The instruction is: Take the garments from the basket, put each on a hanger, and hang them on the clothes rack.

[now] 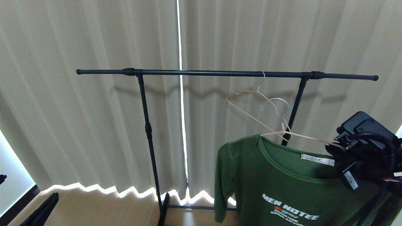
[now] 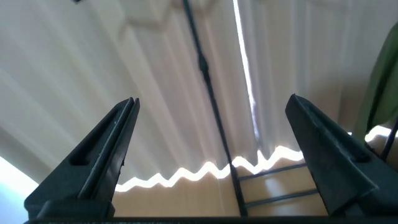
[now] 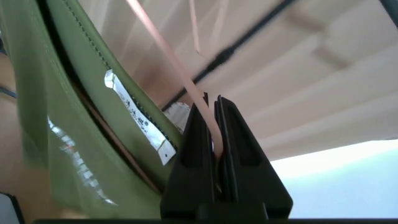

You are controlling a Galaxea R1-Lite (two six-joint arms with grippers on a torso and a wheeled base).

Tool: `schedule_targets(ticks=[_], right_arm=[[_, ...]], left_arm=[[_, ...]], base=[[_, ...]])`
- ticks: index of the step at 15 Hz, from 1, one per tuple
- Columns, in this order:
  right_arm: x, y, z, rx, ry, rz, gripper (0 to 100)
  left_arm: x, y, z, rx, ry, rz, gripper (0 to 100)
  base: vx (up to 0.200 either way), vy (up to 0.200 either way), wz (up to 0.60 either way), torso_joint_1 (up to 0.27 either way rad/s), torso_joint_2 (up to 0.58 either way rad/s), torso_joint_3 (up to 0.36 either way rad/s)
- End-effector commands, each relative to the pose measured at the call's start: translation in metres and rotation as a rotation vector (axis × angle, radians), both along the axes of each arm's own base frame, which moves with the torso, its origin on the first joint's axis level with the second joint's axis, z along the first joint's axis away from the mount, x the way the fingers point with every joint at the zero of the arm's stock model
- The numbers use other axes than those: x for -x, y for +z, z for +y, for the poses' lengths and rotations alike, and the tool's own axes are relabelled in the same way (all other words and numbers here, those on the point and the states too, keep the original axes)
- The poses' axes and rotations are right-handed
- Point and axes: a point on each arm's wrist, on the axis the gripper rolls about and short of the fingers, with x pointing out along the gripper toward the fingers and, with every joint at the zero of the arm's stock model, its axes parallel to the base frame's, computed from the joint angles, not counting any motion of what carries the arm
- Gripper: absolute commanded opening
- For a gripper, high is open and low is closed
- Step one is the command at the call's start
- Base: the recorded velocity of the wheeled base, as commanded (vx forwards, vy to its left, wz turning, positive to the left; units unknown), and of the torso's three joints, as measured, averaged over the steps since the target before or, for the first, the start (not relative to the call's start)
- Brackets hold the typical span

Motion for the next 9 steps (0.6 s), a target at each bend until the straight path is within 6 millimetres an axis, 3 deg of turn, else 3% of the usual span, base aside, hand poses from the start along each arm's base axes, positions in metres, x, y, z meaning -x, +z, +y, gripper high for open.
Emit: schedule_targets(ticks=[1, 8, 9], right_arm=[[-0.001, 0.0, 0.0, 0.0, 0.0, 0.0, 0], [-0.004, 0.01, 0.002, -0.049, -0.013, -0.034, 0], [-0.004, 0.011, 0.002, -0.062, -0.018, -0.035, 0]], left_arm=[[0.001, 0.0, 0.0, 0.001, 0.0, -0.004, 100], [0.001, 0.0, 0.0, 0.002, 0.0, -0.001, 100], [0.001, 0.0, 0.0, 0.002, 0.0, -0.001, 100]], base=[[0.0, 0.0, 0.0, 0.0, 0.0, 0.0], [0.0, 0.0, 0.0, 0.0, 0.0, 0.0], [0.2, 0.0, 0.0, 0.002, 0.0, 0.002]])
